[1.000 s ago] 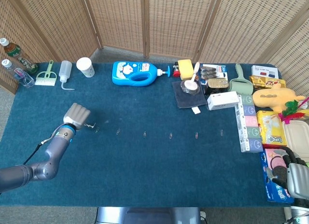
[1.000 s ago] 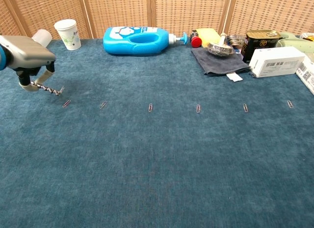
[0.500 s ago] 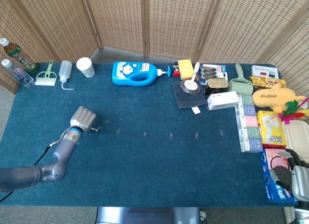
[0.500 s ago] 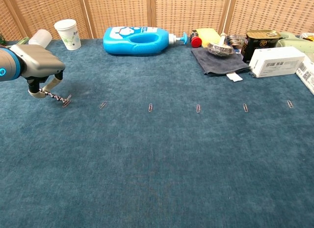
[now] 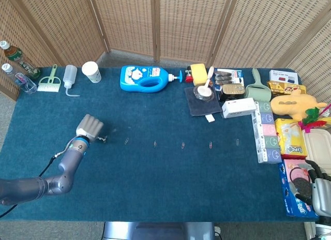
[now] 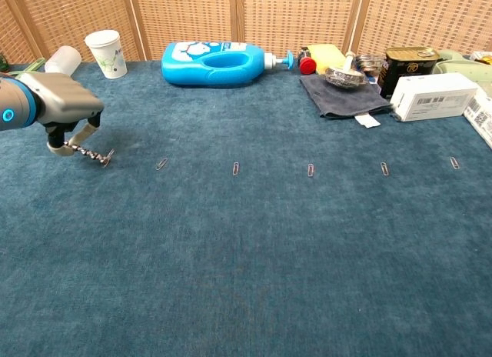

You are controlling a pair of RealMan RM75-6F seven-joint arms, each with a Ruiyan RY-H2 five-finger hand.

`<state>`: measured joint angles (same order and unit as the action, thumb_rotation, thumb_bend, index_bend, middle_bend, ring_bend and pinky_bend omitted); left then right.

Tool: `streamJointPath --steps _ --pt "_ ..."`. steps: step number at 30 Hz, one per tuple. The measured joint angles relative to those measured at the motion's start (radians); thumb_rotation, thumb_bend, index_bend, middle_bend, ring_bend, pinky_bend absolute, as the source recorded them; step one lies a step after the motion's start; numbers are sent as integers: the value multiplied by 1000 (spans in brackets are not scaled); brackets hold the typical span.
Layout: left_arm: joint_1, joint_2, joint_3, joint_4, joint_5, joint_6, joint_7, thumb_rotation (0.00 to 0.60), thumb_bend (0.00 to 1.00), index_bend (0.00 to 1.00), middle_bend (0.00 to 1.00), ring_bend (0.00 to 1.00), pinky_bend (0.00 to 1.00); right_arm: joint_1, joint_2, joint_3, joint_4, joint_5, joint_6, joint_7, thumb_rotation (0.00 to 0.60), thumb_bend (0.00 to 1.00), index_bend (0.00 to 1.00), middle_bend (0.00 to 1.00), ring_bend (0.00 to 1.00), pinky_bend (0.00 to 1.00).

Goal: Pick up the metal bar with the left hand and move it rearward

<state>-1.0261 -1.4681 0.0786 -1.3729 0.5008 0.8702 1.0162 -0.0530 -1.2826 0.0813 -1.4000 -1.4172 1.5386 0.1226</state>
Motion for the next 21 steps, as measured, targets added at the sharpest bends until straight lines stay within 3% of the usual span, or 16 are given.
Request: streamJointPath --steps 10,21 --pt "-29 34 -29 -67 54 9 -23 600 575 629 1000 1000 1000 -9 3 -4 -2 -2 4 4 523 319 298 243 240 368" --pt "-85 -36 -34 -49 17 10 42 600 575 629 1000 1000 1000 -27 0 -10 12 -7 20 32 528 319 304 248 240 368"
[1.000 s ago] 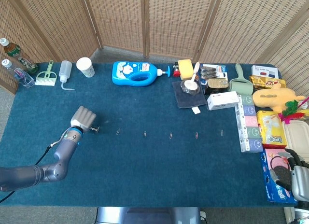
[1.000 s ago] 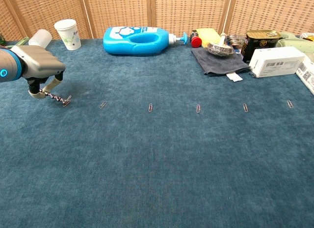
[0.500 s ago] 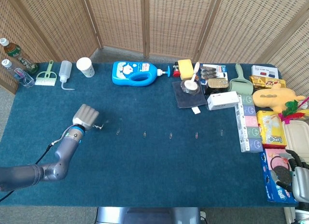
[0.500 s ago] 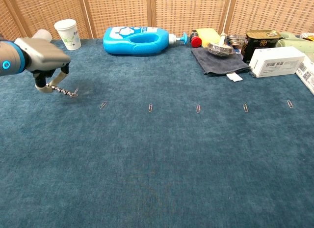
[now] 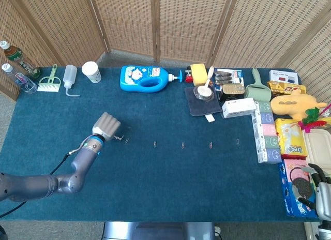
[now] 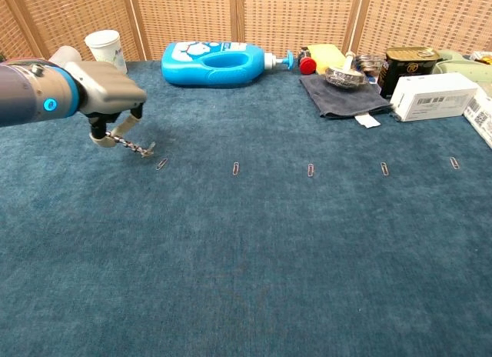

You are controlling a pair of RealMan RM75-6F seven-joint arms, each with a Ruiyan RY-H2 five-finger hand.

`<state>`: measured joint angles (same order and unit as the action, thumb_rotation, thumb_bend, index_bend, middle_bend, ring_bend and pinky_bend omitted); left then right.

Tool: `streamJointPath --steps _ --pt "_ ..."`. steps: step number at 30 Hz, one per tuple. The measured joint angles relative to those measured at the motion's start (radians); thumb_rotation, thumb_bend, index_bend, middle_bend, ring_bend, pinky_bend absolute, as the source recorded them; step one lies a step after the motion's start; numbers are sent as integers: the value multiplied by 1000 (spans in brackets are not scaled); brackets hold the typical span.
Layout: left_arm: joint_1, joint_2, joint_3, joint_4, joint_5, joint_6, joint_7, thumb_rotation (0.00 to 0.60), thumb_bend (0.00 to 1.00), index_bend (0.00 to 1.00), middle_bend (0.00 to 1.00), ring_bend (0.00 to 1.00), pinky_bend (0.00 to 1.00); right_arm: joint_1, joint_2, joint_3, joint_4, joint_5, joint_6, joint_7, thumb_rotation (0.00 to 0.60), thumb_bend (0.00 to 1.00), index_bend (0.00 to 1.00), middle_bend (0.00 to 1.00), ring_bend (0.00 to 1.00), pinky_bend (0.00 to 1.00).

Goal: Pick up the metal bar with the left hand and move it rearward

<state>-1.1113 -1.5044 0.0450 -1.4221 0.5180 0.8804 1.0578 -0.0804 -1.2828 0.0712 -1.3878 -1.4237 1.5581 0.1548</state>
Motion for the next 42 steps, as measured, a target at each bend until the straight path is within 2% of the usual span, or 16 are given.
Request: streamJointPath --steps 13,28,32,42 --pt "-43 -62 7 29 -71 18 64 600 576 629 1000 1000 1000 -5 -9 -3 26 4 -16 30 529 319 306 249 240 368" --pt "-55 -74 17 35 -78 25 69 600 575 628 1000 1000 1000 -14 -1 0 17 3 -8 31 530 319 307 249 240 369" --pt "-47 -46 5 15 -62 41 38 600 575 628 1000 1000 1000 -13 -1 0 17 -1 -8 31 530 319 307 249 240 369" --pt "12 99 -8 -43 -16 75 -69 600 575 628 1000 1000 1000 3 -3 3 14 -10 -24 31 531 319 307 249 240 369"
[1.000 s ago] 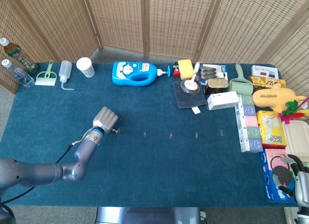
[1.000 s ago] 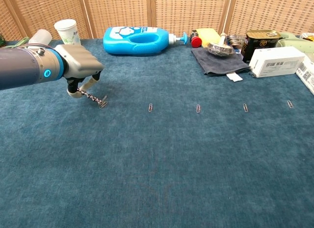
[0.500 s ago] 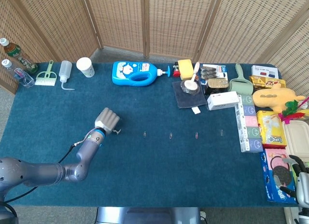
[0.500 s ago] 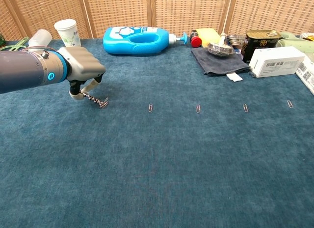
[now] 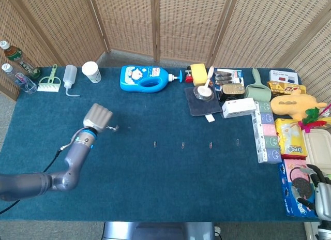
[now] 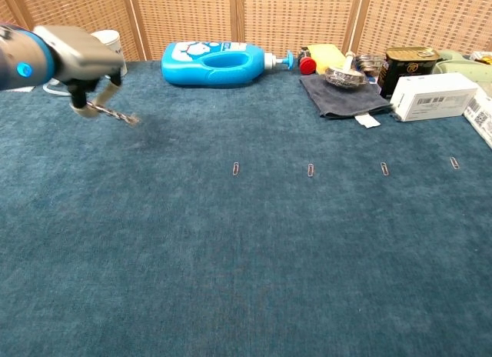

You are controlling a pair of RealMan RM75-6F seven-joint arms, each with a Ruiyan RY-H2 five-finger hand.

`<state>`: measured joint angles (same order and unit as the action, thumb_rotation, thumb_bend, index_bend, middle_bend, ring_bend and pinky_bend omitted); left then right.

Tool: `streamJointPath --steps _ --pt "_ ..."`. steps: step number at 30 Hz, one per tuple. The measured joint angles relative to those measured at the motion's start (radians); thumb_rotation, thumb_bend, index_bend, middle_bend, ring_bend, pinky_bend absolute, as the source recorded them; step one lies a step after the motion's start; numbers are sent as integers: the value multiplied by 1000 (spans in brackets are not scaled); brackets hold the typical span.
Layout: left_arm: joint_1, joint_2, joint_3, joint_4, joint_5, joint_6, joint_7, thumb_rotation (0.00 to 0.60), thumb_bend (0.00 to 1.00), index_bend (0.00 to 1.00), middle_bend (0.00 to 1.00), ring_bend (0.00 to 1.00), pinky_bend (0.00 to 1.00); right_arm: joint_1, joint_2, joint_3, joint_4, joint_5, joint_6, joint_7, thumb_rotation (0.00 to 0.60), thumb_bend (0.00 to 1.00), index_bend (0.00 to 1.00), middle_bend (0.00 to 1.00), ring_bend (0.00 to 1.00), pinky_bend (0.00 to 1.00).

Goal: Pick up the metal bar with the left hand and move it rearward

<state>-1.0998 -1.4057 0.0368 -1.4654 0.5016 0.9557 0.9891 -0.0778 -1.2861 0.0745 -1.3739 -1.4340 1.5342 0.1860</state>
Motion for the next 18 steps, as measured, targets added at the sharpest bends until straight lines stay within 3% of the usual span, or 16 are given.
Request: streamJointPath --steps 8,18 --pt "31 0 -3 103 -19 -33 -46 600 575 626 1000 1000 1000 9 5 0 -17 -6 -6 -15 530 319 305 249 240 369" --pt "37 -96 -50 265 -1 -100 -110 600 568 564 994 1000 1000 -6 14 0 -38 12 3 -33 531 319 303 249 239 369"
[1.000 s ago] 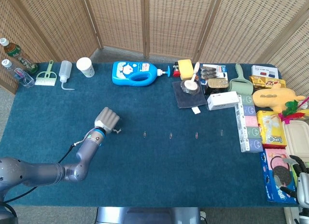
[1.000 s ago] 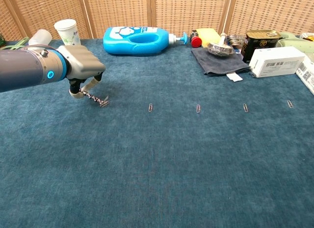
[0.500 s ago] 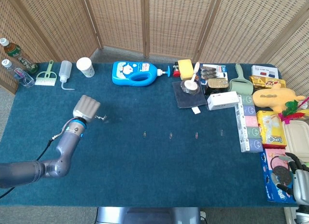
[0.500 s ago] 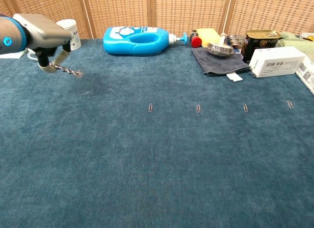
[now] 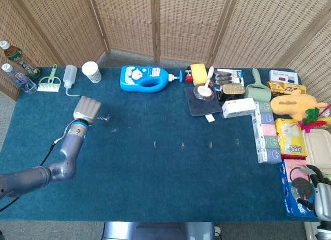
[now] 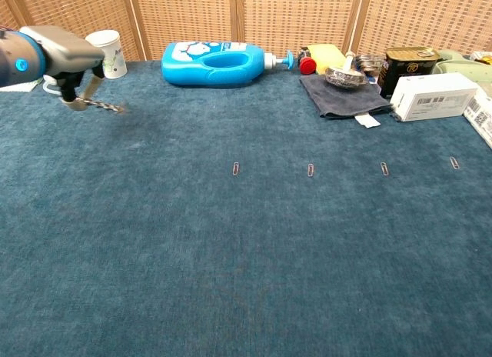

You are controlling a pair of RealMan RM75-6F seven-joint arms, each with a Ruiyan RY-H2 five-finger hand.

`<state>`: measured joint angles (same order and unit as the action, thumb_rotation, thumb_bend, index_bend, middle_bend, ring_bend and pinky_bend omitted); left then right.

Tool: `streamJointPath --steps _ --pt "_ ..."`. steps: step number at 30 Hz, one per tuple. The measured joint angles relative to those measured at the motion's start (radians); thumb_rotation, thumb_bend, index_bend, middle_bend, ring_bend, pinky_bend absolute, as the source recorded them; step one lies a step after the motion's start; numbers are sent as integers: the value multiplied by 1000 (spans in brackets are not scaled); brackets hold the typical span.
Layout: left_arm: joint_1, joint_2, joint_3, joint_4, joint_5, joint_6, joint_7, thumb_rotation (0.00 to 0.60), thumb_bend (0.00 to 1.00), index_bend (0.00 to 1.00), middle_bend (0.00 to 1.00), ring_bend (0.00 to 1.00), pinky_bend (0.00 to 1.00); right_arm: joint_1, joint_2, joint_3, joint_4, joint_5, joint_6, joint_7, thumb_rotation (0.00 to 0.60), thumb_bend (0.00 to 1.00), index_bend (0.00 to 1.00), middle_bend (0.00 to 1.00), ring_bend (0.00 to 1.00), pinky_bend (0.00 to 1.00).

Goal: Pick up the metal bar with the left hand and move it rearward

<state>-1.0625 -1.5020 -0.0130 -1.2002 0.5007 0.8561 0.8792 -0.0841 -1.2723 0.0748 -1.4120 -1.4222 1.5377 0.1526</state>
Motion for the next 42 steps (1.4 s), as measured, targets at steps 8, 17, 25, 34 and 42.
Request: streamJointPath --steps 8,17,25,34,42 --pt "9 -39 -31 39 86 -19 -73 429 519 47 355 478 864 -1 6 3 -11 2 3 -10 531 319 300 249 239 369" --pt "77 24 -44 -80 236 41 -225 220 501 0 100 215 589 18 8 15 -6 0 -9 -12 530 320 275 227 215 327" --pt "271 198 9 -354 472 225 -423 209 498 0 100 212 580 68 17 29 -29 -4 -66 -58 544 319 192 155 145 267" --pt "596 293 141 -442 706 562 -639 178 498 0 100 211 536 131 17 35 -83 -18 -118 -168 600 319 105 79 56 209" --pt "815 314 209 -373 840 767 -862 188 498 11 100 200 486 151 8 28 -112 -62 -100 -206 600 319 81 67 25 175"
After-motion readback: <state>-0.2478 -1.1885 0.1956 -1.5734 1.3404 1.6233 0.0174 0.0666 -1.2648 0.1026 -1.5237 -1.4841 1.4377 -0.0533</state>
